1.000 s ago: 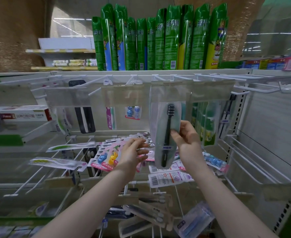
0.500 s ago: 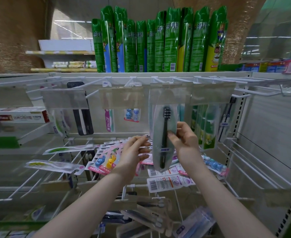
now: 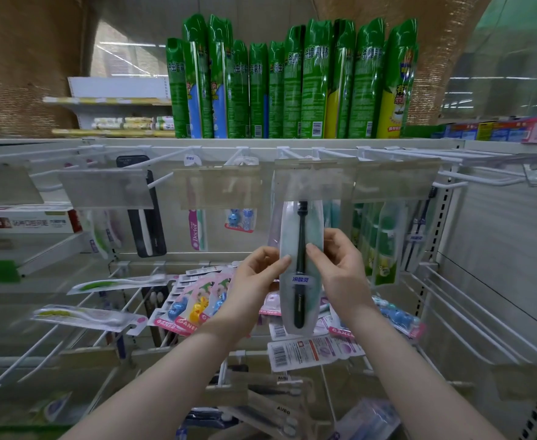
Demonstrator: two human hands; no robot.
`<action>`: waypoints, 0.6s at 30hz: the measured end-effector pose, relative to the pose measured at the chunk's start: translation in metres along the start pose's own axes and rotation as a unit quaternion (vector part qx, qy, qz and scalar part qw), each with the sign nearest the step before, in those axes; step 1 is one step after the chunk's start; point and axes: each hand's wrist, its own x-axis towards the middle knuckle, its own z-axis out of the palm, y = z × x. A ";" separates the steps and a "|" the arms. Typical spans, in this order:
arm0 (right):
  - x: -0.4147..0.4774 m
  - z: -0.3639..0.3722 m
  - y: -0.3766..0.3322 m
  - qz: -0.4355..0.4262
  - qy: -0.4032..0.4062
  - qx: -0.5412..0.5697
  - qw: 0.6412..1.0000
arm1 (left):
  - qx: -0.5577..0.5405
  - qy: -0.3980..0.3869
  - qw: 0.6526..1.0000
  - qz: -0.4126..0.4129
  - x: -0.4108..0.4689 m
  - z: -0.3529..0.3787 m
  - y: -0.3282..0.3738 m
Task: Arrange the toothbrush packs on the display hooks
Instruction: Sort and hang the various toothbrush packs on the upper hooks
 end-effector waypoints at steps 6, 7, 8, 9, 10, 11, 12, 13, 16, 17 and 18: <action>0.009 0.000 0.014 0.059 0.021 -0.028 0.998 | 0.028 0.070 0.997 0.013 0.021 -0.001 -0.009; 0.009 -0.001 0.017 0.069 0.029 -0.039 0.996 | 0.031 0.088 0.996 0.011 0.025 -0.001 -0.010; 0.010 -0.003 0.020 0.079 0.036 -0.044 0.995 | 0.037 0.104 0.994 0.010 0.031 0.000 -0.012; 0.009 -0.005 0.023 0.088 0.041 -0.044 0.994 | 0.045 0.118 0.992 0.009 0.037 0.000 -0.013; 0.009 -0.006 0.025 0.097 0.042 -0.042 0.993 | 0.055 0.130 0.990 0.008 0.044 -0.001 -0.015; 0.008 -0.008 0.028 0.105 0.042 -0.043 0.993 | 0.064 0.141 0.988 0.004 0.051 -0.001 -0.016; 0.007 -0.010 0.030 0.110 0.042 -0.045 0.992 | 0.073 0.150 0.986 -0.001 0.058 -0.002 -0.018; 0.007 -0.012 0.032 0.113 0.042 -0.049 0.992 | 0.079 0.158 0.984 -0.007 0.066 -0.003 -0.018; 0.006 -0.015 0.035 0.123 0.040 -0.054 0.990 | 0.081 0.179 0.980 -0.022 0.086 -0.005 -0.020; 0.006 -0.016 0.035 0.127 0.039 -0.055 0.990 | 0.084 0.184 0.979 -0.025 0.091 -0.006 -0.020; 0.006 -0.017 0.036 0.130 0.037 -0.056 0.989 | 0.090 0.189 0.977 -0.028 0.096 -0.007 -0.021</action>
